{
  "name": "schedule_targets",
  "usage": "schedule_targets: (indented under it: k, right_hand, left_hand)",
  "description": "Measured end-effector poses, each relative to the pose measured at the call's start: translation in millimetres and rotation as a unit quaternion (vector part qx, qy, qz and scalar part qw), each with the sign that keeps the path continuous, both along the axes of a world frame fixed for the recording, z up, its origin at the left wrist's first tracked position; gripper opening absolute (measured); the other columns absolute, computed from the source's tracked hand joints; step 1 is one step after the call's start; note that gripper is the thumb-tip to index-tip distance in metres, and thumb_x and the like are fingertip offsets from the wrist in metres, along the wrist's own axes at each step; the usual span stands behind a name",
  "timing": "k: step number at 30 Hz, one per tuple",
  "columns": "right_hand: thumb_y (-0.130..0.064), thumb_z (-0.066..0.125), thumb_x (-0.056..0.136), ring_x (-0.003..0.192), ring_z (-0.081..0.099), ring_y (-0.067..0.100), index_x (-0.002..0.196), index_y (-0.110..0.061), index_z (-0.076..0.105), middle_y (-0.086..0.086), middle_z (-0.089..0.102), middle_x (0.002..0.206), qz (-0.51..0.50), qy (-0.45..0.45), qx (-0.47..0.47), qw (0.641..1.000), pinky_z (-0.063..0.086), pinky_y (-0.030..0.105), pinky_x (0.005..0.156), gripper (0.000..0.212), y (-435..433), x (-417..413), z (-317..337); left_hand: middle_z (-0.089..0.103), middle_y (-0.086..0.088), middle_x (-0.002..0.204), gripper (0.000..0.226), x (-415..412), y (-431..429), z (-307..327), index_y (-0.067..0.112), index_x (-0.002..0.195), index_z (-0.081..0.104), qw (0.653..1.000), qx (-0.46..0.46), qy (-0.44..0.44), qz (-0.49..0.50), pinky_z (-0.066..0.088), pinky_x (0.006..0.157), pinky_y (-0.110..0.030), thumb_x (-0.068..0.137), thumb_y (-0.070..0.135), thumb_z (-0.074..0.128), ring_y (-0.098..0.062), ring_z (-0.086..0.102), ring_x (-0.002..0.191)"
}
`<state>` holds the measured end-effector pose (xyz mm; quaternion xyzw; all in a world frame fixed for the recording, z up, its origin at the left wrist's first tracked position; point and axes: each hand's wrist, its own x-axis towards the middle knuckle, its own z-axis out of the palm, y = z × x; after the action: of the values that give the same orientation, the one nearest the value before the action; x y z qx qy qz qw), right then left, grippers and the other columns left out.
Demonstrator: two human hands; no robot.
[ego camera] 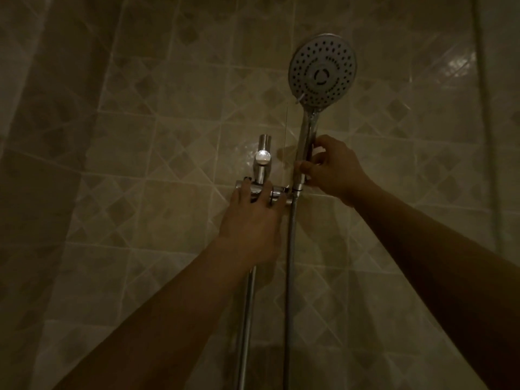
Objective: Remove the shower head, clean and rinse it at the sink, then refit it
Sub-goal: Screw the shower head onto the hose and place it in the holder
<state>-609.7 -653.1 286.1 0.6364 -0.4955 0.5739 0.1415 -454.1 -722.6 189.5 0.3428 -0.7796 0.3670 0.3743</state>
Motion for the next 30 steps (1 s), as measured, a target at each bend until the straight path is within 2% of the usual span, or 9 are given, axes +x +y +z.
schedule_targets:
  k: [4, 9, 12, 14, 17, 19, 26, 28, 30]
  right_hand:
    - [-0.019, 0.077, 0.091, 0.093, 0.076, 0.029, 0.127, -0.015, 0.060, 0.010, 0.075, 0.099, 0.018, -0.017, -0.026, 0.999, 0.063, 0.053, 0.086, 0.040, -6, 5, 2]
    - [-0.019, 0.076, 0.091, 0.092, 0.076, 0.029, 0.128, -0.017, 0.059, 0.008, 0.074, 0.096, 0.033, -0.013, -0.020, 0.999, 0.063, 0.055, 0.086, 0.040, -5, 11, 6]
    - [-0.022, 0.076, 0.091, 0.093, 0.075, 0.028, 0.124, -0.022, 0.058, 0.007, 0.074, 0.097, 0.041, 0.009, -0.017, 0.999, 0.062, 0.054, 0.087, 0.038, -6, 19, 3]
    - [-0.023, 0.075, 0.092, 0.091, 0.076, 0.027, 0.119, -0.025, 0.057, 0.008, 0.075, 0.098, 0.047, 0.012, -0.021, 0.999, 0.063, 0.053, 0.086, 0.033, -7, 23, 1]
    - [-0.025, 0.074, 0.092, 0.089, 0.076, 0.025, 0.114, -0.026, 0.056, 0.006, 0.074, 0.094, 0.052, -0.003, -0.023, 0.998, 0.063, 0.052, 0.085, 0.028, -7, 23, 1]
    - [-0.025, 0.074, 0.092, 0.094, 0.075, 0.027, 0.115, -0.025, 0.058, 0.009, 0.074, 0.101, 0.064, -0.021, -0.020, 0.998, 0.063, 0.053, 0.086, 0.028, -7, 19, 0]
    - [-0.028, 0.074, 0.092, 0.096, 0.075, 0.029, 0.109, -0.024, 0.059, 0.010, 0.074, 0.107, 0.075, -0.060, -0.016, 0.995, 0.063, 0.055, 0.086, 0.022, -10, 10, -4]
    - [-0.029, 0.074, 0.092, 0.096, 0.075, 0.029, 0.110, -0.025, 0.058, 0.010, 0.074, 0.105, 0.059, -0.043, -0.017, 0.997, 0.062, 0.055, 0.088, 0.025, -9, 10, -3]
    - [-0.026, 0.074, 0.092, 0.097, 0.075, 0.030, 0.116, -0.023, 0.057, 0.011, 0.075, 0.107, 0.057, -0.021, -0.007, 0.998, 0.062, 0.053, 0.088, 0.030, -6, 10, -2]
  left_hand:
    - [0.029, -0.020, 0.162, 0.092, -4, -20, 3, 0.018, 0.155, 0.021, 0.999, 0.008, -0.035, 0.004, 0.014, 0.118, -0.066, 0.074, 0.062, 0.019, -0.048, 0.016, 0.151]
    - [0.031, -0.015, 0.163, 0.090, -10, -27, 2, 0.018, 0.152, 0.029, 0.999, -0.003, -0.048, 0.013, 0.011, 0.116, -0.068, 0.073, 0.058, 0.014, -0.047, 0.014, 0.152]
    - [0.030, -0.015, 0.163, 0.093, -8, -18, 4, 0.015, 0.153, 0.033, 0.998, -0.025, -0.056, 0.018, 0.010, 0.118, -0.067, 0.073, 0.057, 0.010, -0.039, 0.016, 0.154]
    - [0.032, -0.017, 0.163, 0.094, -6, -14, 4, 0.013, 0.152, 0.037, 0.999, -0.025, -0.044, 0.001, 0.012, 0.119, -0.065, 0.074, 0.059, 0.013, -0.037, 0.020, 0.153]
    - [0.030, -0.022, 0.162, 0.097, -4, -14, 3, 0.015, 0.153, 0.035, 1.000, -0.003, -0.020, -0.019, 0.013, 0.121, -0.064, 0.072, 0.065, 0.019, -0.046, 0.025, 0.150]
    - [0.030, -0.025, 0.161, 0.098, -4, -17, 2, 0.014, 0.153, 0.036, 1.000, 0.005, -0.015, -0.022, 0.014, 0.121, -0.063, 0.071, 0.065, 0.020, -0.050, 0.026, 0.147]
    - [0.033, -0.022, 0.160, 0.085, -3, -13, 4, 0.018, 0.150, 0.041, 1.000, 0.022, -0.009, -0.016, 0.020, 0.119, -0.065, 0.076, 0.060, 0.033, -0.053, 0.028, 0.145]
    - [0.049, -0.028, 0.148, 0.076, -3, -4, 3, 0.009, 0.139, 0.056, 0.999, -0.025, -0.017, -0.038, 0.030, 0.115, -0.068, 0.076, 0.050, 0.047, -0.054, 0.045, 0.134]
    - [0.062, -0.032, 0.131, 0.070, -4, -5, 1, 0.002, 0.126, 0.066, 0.995, -0.082, -0.025, -0.050, 0.039, 0.106, -0.071, 0.074, 0.046, 0.050, -0.052, 0.060, 0.120]
